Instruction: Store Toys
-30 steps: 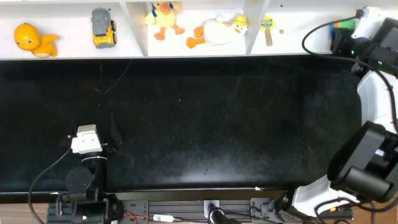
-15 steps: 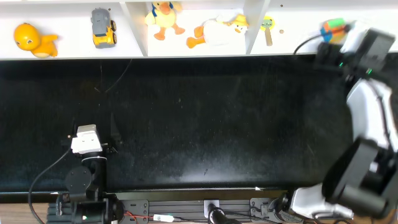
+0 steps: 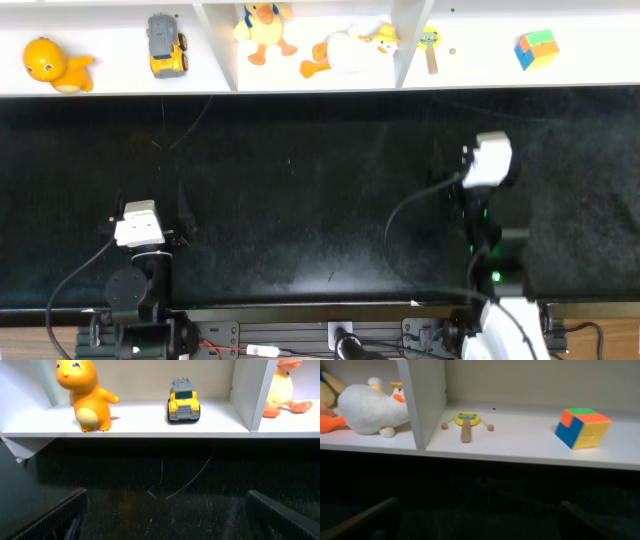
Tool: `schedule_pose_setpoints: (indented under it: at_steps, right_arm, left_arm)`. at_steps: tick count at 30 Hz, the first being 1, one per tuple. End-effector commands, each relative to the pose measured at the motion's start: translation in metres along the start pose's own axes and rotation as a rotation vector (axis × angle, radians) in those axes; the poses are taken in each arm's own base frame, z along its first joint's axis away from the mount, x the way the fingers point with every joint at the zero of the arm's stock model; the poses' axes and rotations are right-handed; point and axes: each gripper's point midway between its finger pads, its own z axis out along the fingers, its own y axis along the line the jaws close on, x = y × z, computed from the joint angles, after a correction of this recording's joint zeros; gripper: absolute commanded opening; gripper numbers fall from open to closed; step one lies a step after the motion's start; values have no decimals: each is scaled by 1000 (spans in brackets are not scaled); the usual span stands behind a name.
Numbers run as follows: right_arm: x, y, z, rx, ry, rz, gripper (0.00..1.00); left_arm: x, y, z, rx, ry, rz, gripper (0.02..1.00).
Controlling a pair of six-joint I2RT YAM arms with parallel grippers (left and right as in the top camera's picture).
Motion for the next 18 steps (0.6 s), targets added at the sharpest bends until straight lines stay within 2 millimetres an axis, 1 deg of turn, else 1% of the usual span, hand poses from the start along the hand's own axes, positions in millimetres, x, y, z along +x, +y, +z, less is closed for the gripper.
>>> schedule_pose_setpoints:
  at_steps: [1, 3, 4, 6, 9, 13, 15, 18]
  right_arm:
    - [17, -5, -26, 41, -96, 57, 996]
    - [25, -5, -33, 42, -112, 55, 996]
    - [31, -5, -35, 42, -91, 47, 996]
    - [38, -3, -39, 34, -66, 45, 996]
    - [40, -3, -44, 35, -59, 31, 996]
    - [50, -3, -52, 37, -27, -66, 996]
    - [39, -6, -54, 58, -72, -96, 996]
    - [29, -7, -58, 67, -117, -131, 996]
  left_arm:
    - [-1, 1, 0, -2, -5, 7, 998]
    - [-1, 1, 0, -2, -5, 7, 998]
    - [-1, 1, 0, -2, -5, 7, 998]
    - [-1, 1, 0, -2, -5, 7, 998]
    - [-1, 1, 0, -2, -5, 7, 998]
    - [-1, 1, 0, -1, -5, 7, 998]
    - [-1, 1, 0, -2, -5, 7, 998]
    - [-1, 1, 0, -2, -5, 7, 998]
